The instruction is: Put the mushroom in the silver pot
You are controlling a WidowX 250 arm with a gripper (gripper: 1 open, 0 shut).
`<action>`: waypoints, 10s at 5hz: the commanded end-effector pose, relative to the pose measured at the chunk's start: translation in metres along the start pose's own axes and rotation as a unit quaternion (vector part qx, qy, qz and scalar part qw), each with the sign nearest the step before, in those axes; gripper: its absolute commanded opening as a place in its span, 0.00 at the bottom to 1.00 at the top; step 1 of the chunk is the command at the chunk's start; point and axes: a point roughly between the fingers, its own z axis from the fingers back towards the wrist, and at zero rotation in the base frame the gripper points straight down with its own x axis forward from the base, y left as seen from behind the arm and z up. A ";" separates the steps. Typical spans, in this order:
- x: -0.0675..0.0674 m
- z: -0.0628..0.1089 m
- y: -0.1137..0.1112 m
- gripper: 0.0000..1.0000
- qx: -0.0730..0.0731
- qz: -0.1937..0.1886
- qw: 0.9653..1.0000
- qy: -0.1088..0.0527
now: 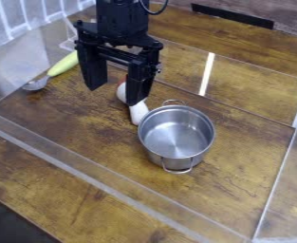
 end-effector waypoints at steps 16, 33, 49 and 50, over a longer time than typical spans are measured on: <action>0.095 -0.072 0.064 1.00 -0.019 0.352 0.935 -0.021; 0.054 -0.075 -0.044 1.00 -0.110 0.044 0.993 -0.003; 0.064 0.029 -0.006 1.00 -0.086 0.068 0.987 -0.121; 0.063 0.031 -0.004 1.00 -0.083 0.069 0.987 -0.122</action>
